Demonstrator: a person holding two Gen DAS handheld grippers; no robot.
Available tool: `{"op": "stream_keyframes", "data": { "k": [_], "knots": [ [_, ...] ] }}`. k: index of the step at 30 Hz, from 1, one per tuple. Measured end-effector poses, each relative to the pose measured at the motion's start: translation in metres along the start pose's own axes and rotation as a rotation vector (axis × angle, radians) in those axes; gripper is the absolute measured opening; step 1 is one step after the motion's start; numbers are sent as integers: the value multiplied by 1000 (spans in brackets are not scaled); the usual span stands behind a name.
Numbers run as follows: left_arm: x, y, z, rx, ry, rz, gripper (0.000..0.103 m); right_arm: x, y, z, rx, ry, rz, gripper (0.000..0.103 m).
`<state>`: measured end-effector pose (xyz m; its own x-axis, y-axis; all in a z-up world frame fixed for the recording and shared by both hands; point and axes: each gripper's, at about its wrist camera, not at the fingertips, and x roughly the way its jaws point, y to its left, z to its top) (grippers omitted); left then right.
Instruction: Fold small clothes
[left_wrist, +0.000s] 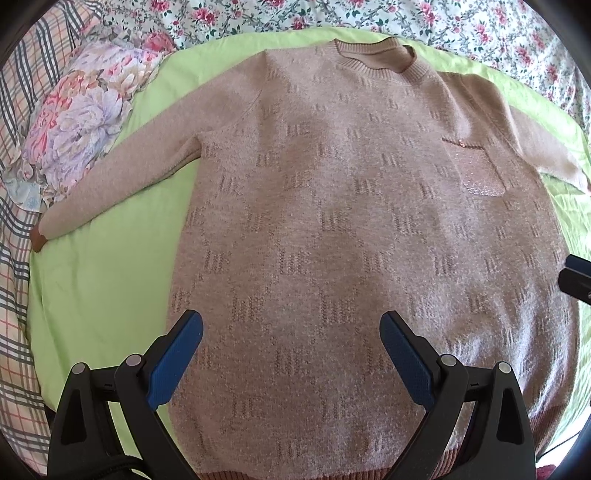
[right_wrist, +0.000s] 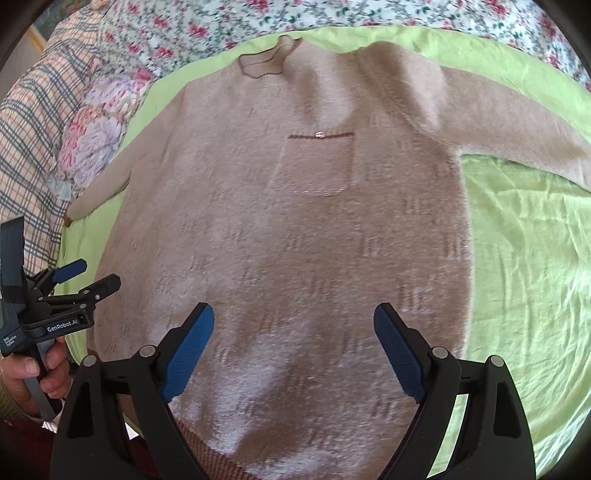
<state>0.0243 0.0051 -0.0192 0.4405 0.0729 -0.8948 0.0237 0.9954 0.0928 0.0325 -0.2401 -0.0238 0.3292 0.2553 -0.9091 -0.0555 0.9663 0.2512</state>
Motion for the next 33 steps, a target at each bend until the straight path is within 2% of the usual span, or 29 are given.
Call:
{"op": "stream_keyframes", "data": {
  "k": [4, 8, 15, 18, 22, 25, 27, 29, 31, 33],
  "knots": [
    [6, 4, 10, -10, 4, 20, 97, -11, -36, 7, 68, -25, -12, 89],
    [12, 8, 23, -32, 6, 33, 97, -26, -99, 18, 209, -56, -50, 88],
    [25, 0, 31, -2, 53, 80, 97, -78, -229, 37, 406, -177, -237, 88],
    [33, -3, 31, 10, 78, 96, 97, -93, -285, 44, 528, -219, -274, 80],
    [38, -2, 31, 2, 93, 113, 97, -115, -370, 40, 777, -319, -300, 69],
    [37, -1, 29, -3, 102, 131, 97, -113, -407, 42, 898, -354, -317, 65],
    [35, 1, 28, -5, 106, 142, 97, -112, -426, 47, 932, -385, -309, 63],
    [34, 2, 26, -7, 111, 149, 97, -107, -425, 58, 919, -382, -336, 55],
    [32, 4, 26, -13, 114, 151, 97, -97, -418, 74, 901, -350, -334, 12],
    [31, 6, 26, -16, 111, 146, 97, -105, -407, 79, 857, -367, -320, 10]
  ]
}}
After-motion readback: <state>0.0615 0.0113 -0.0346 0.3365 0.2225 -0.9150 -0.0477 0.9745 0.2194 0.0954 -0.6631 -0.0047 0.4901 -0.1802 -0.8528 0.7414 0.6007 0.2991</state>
